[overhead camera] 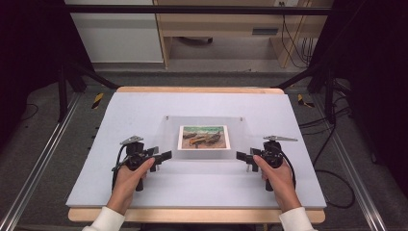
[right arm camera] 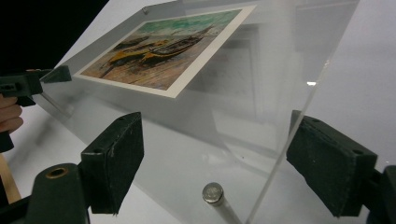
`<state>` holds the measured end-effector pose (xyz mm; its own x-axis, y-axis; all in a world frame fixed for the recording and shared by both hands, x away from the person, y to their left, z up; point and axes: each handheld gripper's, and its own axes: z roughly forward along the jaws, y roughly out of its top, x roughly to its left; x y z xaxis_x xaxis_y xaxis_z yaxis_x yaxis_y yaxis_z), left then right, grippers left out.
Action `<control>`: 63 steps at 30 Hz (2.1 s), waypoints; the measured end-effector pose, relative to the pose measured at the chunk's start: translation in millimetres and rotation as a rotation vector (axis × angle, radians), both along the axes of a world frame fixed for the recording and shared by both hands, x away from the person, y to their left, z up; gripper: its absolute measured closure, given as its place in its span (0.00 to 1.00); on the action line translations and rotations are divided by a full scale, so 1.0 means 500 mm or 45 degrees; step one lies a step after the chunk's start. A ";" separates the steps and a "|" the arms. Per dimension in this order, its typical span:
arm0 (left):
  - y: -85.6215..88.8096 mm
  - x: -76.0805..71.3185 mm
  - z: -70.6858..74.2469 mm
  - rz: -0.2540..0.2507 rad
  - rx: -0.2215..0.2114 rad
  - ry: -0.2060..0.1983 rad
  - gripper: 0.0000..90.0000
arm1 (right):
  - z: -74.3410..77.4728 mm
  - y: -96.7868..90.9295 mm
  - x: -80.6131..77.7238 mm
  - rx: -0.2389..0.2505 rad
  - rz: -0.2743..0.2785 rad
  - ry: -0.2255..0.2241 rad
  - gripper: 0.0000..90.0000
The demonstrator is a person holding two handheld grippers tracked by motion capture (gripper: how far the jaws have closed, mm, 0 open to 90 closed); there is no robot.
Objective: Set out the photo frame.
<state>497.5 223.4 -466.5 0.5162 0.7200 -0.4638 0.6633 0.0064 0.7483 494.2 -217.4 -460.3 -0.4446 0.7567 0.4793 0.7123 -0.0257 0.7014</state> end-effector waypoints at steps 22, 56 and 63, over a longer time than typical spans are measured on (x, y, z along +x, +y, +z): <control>0.002 -0.015 0.017 -0.020 0.086 -0.036 0.26 | 0.011 0.011 -0.020 -0.091 0.003 -0.068 0.23; 0.006 -0.093 0.036 -0.004 0.213 -0.139 0.42 | 0.031 0.019 -0.099 -0.273 0.007 -0.218 0.37; 0.003 -0.112 0.037 -0.006 0.264 -0.170 0.44 | 0.033 0.021 -0.121 -0.321 0.011 -0.254 0.41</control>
<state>441.6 224.8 -448.0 0.5667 0.7901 -0.2337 0.5581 -0.1595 0.8143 433.9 -207.0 -444.0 -0.5180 0.8363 0.1799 0.5596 0.1722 0.8107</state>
